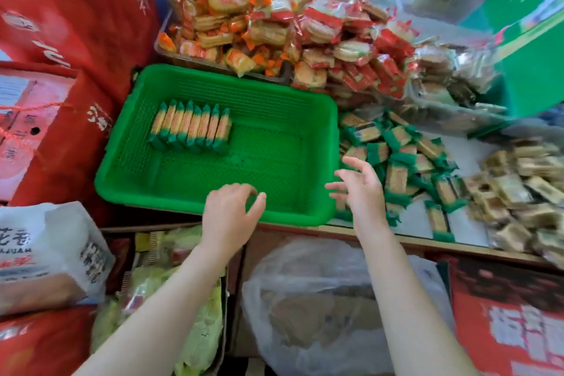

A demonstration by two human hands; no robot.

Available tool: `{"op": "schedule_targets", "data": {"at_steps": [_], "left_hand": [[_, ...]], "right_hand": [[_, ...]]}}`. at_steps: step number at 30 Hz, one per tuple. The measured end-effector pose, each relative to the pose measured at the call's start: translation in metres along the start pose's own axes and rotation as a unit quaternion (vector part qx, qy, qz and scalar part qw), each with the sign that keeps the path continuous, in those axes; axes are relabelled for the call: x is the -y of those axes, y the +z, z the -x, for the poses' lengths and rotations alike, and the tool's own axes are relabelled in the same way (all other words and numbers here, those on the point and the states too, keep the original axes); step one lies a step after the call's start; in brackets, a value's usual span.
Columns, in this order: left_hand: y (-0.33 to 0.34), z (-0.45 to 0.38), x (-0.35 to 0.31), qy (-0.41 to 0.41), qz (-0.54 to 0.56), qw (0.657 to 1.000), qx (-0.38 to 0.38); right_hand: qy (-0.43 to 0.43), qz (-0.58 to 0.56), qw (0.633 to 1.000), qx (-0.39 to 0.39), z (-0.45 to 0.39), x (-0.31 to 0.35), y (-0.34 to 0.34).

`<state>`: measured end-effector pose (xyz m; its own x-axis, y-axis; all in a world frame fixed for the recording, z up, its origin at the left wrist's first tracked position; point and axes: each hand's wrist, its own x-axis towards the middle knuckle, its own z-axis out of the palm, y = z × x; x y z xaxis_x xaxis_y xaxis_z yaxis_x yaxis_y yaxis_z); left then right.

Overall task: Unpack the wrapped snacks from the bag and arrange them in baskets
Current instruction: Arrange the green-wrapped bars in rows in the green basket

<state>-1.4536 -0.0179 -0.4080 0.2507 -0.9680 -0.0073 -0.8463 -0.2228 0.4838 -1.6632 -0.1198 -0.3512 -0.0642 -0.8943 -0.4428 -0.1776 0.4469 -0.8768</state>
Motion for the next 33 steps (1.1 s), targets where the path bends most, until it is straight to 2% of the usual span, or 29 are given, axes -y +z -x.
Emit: {"op": "schedule_targets", "data": {"at_steps": [3,6,9,12,19,21,25,26,28,29,30,31,32,33], "left_hand": [[0.049,0.014,-0.074,0.030,-0.026,0.998,0.045],[0.078,0.017,-0.110,0.002,-0.078,0.996,0.052],[0.086,0.011,-0.116,-0.037,-0.091,0.994,0.052],[0.086,0.010,-0.118,-0.043,-0.086,0.994,0.055],[0.082,0.013,-0.126,-0.056,-0.089,0.994,0.040],[0.080,0.013,-0.129,-0.067,-0.079,0.993,0.050],[0.075,0.007,-0.130,-0.100,-0.056,0.991,0.070],[0.074,0.007,-0.132,-0.093,-0.027,0.995,0.038],[0.069,0.009,-0.150,-0.006,0.033,0.996,-0.081],[0.069,0.009,-0.165,0.024,0.061,0.992,-0.105],[0.071,0.008,-0.182,0.023,0.106,0.991,-0.083],[0.074,0.006,-0.199,-0.022,0.162,0.986,-0.022],[0.080,0.002,-0.212,-0.104,0.238,0.963,0.067],[0.084,-0.002,-0.223,-0.206,0.338,0.907,0.146]], "right_hand": [[0.043,0.030,0.996,-0.070,-0.028,-0.017,-0.060],[0.069,0.188,0.977,-0.074,-0.049,-0.040,-0.094],[0.070,0.320,0.944,-0.029,-0.063,-0.067,-0.101],[0.020,0.399,0.916,-0.027,-0.068,-0.087,-0.095],[0.010,0.466,0.884,-0.030,-0.068,-0.090,-0.089],[0.030,0.457,0.889,-0.021,-0.069,-0.086,-0.090],[0.086,0.355,0.931,0.010,-0.069,-0.078,-0.105],[0.093,0.311,0.945,0.029,-0.067,-0.078,-0.112],[0.100,0.221,0.969,0.055,-0.058,-0.078,-0.125],[0.093,0.187,0.976,0.059,-0.052,-0.077,-0.132],[0.081,0.158,0.982,0.063,-0.045,-0.075,-0.139],[0.066,0.134,0.986,0.074,-0.037,-0.072,-0.146],[0.052,0.120,0.987,0.096,-0.031,-0.069,-0.153],[0.039,0.109,0.986,0.121,-0.024,-0.065,-0.160]]}}
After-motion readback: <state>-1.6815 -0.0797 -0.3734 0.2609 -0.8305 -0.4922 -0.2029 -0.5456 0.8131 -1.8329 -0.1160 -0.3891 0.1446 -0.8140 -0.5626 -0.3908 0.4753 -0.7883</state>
